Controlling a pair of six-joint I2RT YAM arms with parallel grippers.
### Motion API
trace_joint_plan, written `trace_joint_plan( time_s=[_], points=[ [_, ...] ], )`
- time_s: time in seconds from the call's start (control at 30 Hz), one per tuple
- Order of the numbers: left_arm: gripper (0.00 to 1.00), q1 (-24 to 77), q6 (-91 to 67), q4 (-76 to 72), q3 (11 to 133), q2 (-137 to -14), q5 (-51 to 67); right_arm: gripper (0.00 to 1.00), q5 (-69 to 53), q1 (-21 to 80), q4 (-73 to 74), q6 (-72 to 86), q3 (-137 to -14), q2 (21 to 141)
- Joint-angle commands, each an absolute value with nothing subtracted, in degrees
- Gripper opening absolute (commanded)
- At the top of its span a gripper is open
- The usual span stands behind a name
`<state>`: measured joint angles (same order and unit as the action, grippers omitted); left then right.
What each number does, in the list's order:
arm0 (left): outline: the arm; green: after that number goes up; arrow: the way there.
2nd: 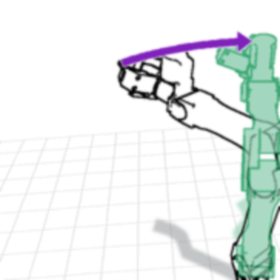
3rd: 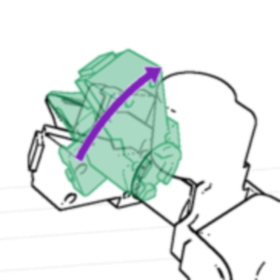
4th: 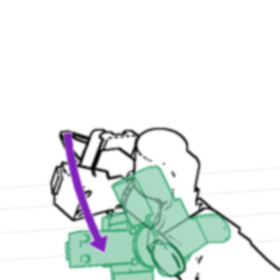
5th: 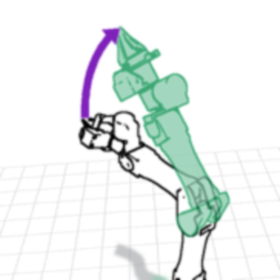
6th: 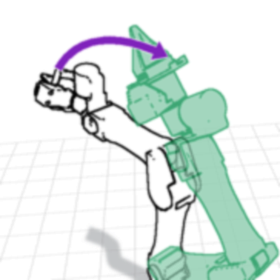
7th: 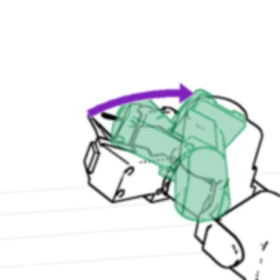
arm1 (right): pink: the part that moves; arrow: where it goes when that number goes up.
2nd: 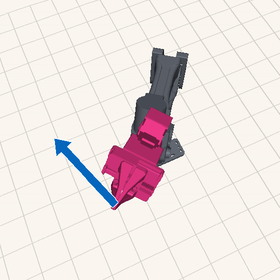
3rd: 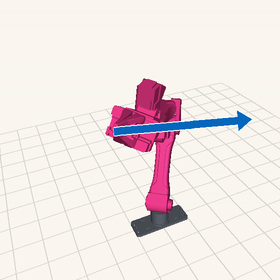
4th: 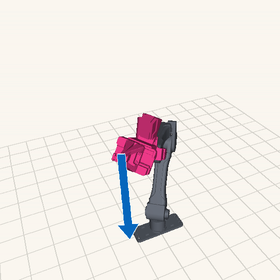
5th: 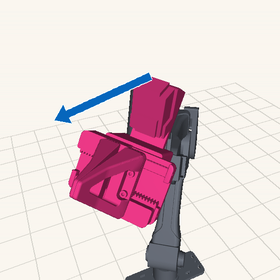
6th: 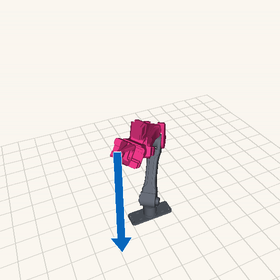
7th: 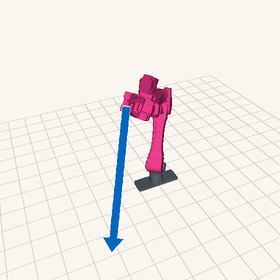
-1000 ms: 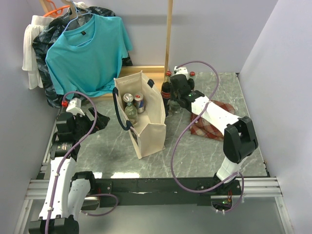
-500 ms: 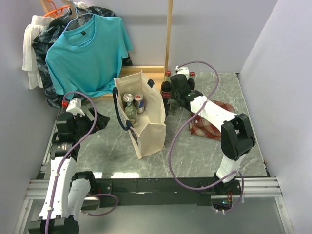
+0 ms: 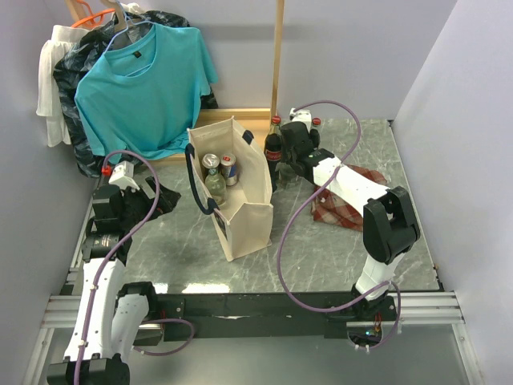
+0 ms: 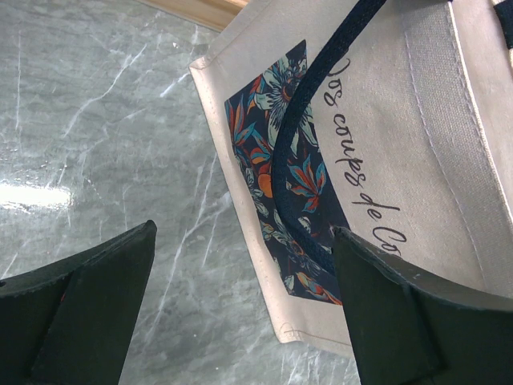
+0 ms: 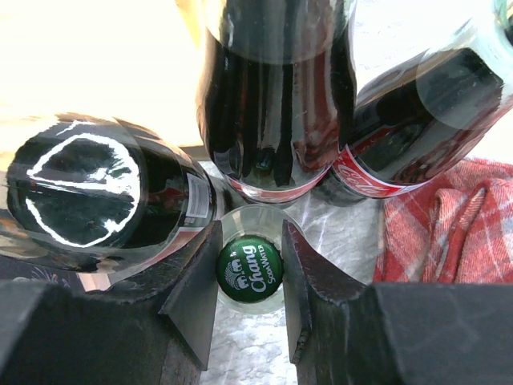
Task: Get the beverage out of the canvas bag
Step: Place the drink at the center of the board.
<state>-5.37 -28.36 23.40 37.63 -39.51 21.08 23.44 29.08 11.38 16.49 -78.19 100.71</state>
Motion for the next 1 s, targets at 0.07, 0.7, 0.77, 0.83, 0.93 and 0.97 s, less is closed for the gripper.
trace_joint_plan(
  time_s=[0.07,0.7,0.77,0.83,0.93,0.97],
  points=[
    [0.96,-5.2,-28.8,21.6,38.8,-39.3,21.2,0.24,25.2,28.5,7.6,17.7,-78.6,98.9],
    [0.96,-5.2,-28.7,21.4,38.8,-39.0,21.8,0.50,25.1,28.6,8.4,18.4,-75.8,95.0],
    [0.96,-5.2,-28.7,21.4,38.8,-39.0,21.8,0.50,25.4,28.5,8.8,18.4,-75.7,94.7],
    [0.96,-5.2,-28.7,21.4,38.8,-38.9,21.7,0.52,25.6,28.6,8.9,18.5,-75.3,94.3],
    [0.96,-5.2,-28.8,21.5,38.8,-38.8,21.6,0.53,25.8,28.5,9.0,18.6,-74.6,92.9],
    [0.96,-5.2,-28.8,21.4,38.8,-38.8,21.5,0.53,26.0,28.6,9.4,18.5,-74.7,92.0]
  ],
)
